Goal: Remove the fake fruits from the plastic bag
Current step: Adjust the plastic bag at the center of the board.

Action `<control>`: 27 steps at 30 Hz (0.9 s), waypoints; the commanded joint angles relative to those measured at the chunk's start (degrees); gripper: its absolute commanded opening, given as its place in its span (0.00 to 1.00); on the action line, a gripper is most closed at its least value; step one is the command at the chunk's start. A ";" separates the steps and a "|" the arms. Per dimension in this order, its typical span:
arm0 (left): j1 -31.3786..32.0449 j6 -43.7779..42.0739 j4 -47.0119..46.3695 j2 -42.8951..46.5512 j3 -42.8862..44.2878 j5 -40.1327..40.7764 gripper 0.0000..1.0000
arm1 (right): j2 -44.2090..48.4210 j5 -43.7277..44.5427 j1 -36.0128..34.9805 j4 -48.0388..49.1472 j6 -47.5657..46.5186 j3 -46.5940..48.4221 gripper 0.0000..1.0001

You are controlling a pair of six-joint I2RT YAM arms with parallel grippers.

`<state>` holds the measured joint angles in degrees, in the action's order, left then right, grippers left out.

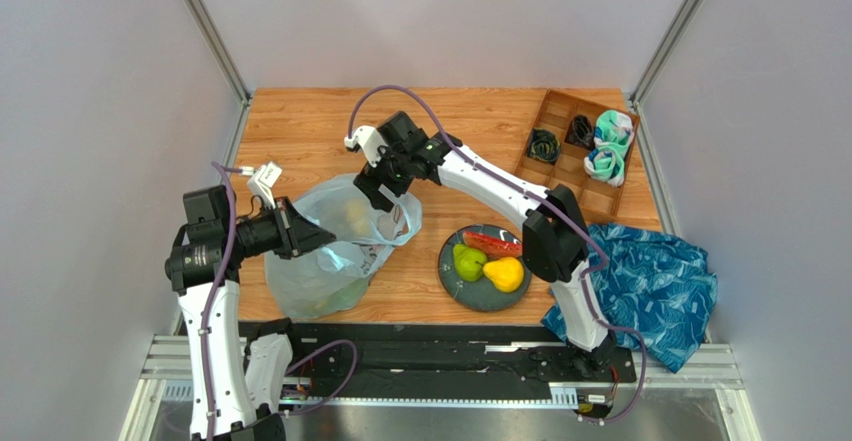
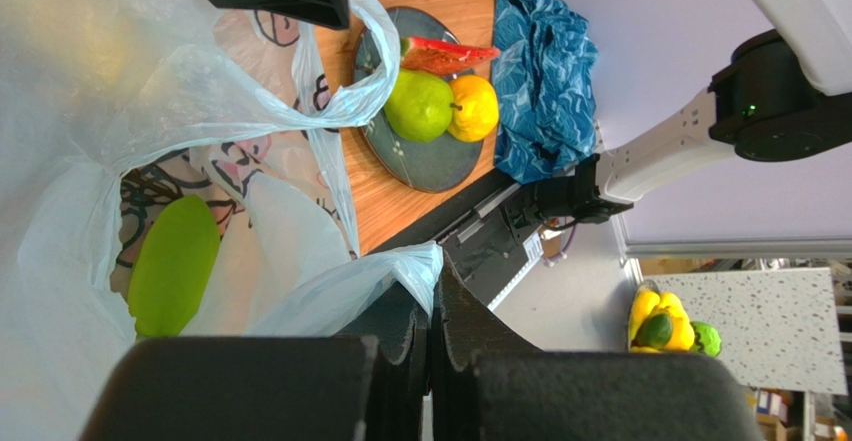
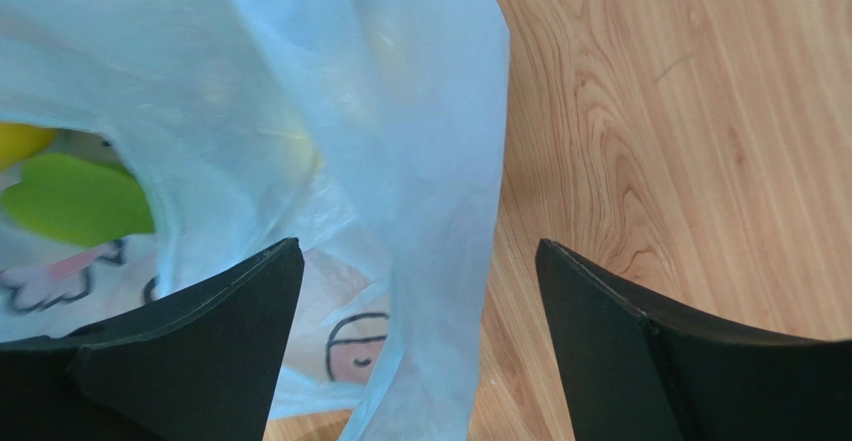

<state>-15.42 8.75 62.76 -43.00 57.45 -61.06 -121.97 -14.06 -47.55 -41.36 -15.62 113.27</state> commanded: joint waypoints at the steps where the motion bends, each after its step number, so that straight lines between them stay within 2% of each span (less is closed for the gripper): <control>1: -0.31 -3.04 0.88 -1.99 2.05 0.14 0.00 | -2.21 4.75 0.00 -0.20 1.83 4.06 0.67; 3: -0.31 -3.65 0.26 -5.22 3.79 0.93 0.00 | -4.49 3.35 0.44 -0.99 1.20 7.02 0.41; 4: -0.23 -4.87 0.08 -6.90 5.20 1.72 0.00 | -5.20 2.12 0.79 -2.22 1.20 8.44 0.16; 7: 0.56 -8.65 1.47 -15.51 14.06 4.79 0.00 | -6.26 -4.20 2.46 -2.93 2.08 15.01 0.00; 9: 2.84 -12.17 3.15 -22.95 23.26 7.69 0.00 | -6.96 -6.58 3.77 -2.93 2.95 19.59 0.00; 11: 4.60 -15.16 5.78 -27.99 31.01 12.35 0.00 | -8.89 -9.82 5.88 -1.88 5.67 28.90 0.00; 12: 5.74 -15.60 6.49 -32.97 40.36 13.93 0.00 | -9.42 -10.28 6.59 -0.92 9.69 32.07 0.00; 14: 6.10 -16.57 9.21 -37.83 51.21 16.58 0.00 | -9.52 -12.11 8.08 4.08 13.75 36.03 0.00; 15: 6.10 -16.84 10.53 -42.55 63.19 17.11 0.00 | -8.73 -12.74 9.13 6.19 16.82 35.53 0.00; 18: 6.10 -19.38 15.10 -48.13 80.30 18.95 0.00 | -3.03 -13.18 10.20 11.82 20.00 29.57 0.00; 19: 6.10 -21.82 17.02 -48.40 82.36 17.83 0.00 | -1.62 -14.14 10.37 11.92 20.71 27.46 0.00; 20: 6.10 -23.68 18.52 -47.79 83.34 16.68 0.00 | 1.44 -14.58 10.55 11.40 21.32 25.26 0.00; 21: 6.63 -25.61 20.02 -47.00 82.04 15.98 0.00 | 3.04 -15.02 10.63 10.61 21.76 19.06 0.00; 23: 7.94 -31.06 24.85 -42.20 75.74 17.02 0.00 | 6.99 -15.47 10.72 9.20 22.21 10.96 0.00; 24: 9.34 -32.30 25.91 -39.81 64.39 17.81 0.00 | 10.49 -15.21 10.72 9.02 22.64 1.17 0.00; 26: 10.84 -32.93 26.36 -32.02 50.20 19.83 0.00 | 13.50 -13.89 10.90 7.62 25.45 -8.02 0.00; 27: 12.76 -32.58 26.36 -29.62 37.25 20.71 0.00 | 15.86 -13.36 10.99 7.35 27.03 -12.51 0.00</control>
<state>-6.44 -17.43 72.66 -80.64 119.55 -43.13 -112.01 -26.83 -35.62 -31.42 4.89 115.92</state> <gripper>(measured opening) 0.009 0.006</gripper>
